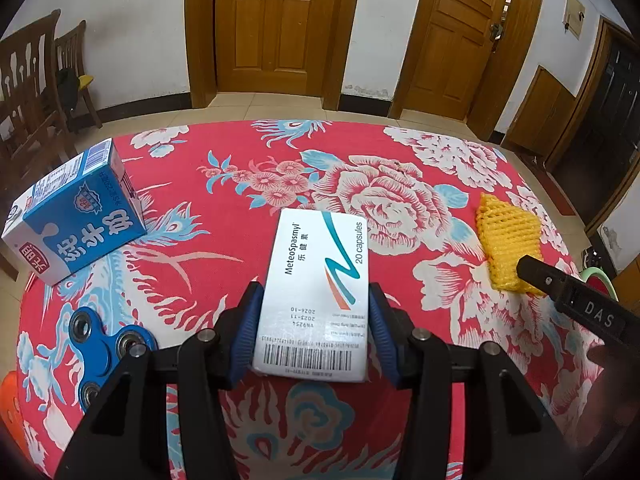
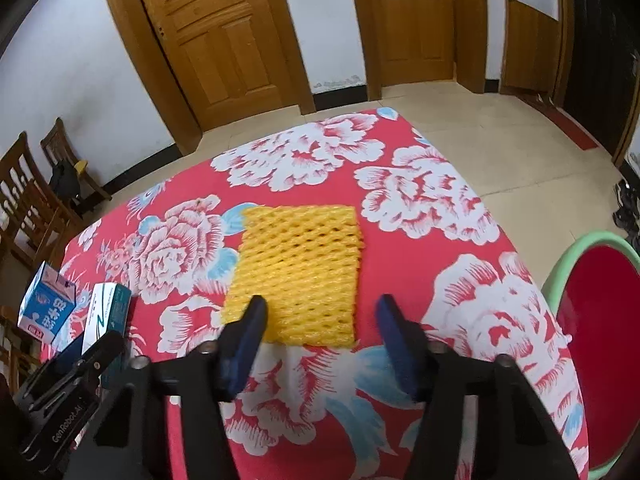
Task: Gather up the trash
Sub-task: 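Grasp the yellow foam net sleeve with the right tool while the left tool holds the box, then carry the yellow foam net over the red bin and open the right tool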
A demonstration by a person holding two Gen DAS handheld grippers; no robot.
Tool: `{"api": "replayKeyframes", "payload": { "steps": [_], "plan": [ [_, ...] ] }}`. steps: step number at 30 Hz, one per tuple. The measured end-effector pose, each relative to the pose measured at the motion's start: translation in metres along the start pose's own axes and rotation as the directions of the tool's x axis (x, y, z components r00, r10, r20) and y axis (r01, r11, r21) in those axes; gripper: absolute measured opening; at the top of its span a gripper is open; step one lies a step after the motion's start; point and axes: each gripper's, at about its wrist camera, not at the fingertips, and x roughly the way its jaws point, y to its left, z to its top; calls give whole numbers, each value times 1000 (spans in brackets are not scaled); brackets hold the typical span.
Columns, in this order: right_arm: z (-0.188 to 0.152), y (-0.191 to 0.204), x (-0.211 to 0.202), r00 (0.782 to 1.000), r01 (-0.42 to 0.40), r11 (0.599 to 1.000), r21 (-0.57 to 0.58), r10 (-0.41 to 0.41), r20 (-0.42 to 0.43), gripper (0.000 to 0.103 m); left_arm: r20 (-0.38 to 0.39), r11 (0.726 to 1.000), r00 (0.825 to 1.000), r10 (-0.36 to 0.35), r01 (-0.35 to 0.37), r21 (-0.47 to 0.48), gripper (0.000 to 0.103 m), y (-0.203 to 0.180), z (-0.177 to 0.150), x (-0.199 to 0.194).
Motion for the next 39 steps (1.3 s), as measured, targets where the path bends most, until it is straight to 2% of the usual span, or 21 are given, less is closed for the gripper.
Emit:
{"api": "replayKeyframes", "payload": {
  "steps": [3, 4, 9, 17, 24, 32, 39],
  "plan": [
    [-1, 3, -1, 1000, -14, 1000, -13, 14, -1, 35, 0, 1000, 1000, 0, 0, 1, 52, 0, 0, 0],
    [-1, 4, -3, 1000, -15, 1000, -19, 15, 5, 25, 0, 1000, 1000, -2, 2, -1, 52, 0, 0, 0],
    [-4, 2, -17, 999, -36, 999, -14, 36, 29, 17, 0, 1000, 1000, -8, 8, -4, 52, 1, 0, -1],
    [-15, -10, -54, 993, -84, 996, 20, 82, 89, 16, 8, 1000, 1000, -26, 26, 1, 52, -1, 0, -5],
    [-30, -35, -93, 986, -78, 995, 67, 67, 151, 16, 17, 999, 999, -47, 47, 9, 52, -6, 0, -11],
    [-52, -85, -131, 983, -20, 988, 152, -9, 184, 16, 25, 996, 997, -79, 78, 45, 52, -19, -2, -22],
    [-75, -132, -158, 975, 21, 968, 251, -76, 211, 16, 11, 987, 991, -134, 133, 90, 52, -43, -5, -37]
  ]
}}
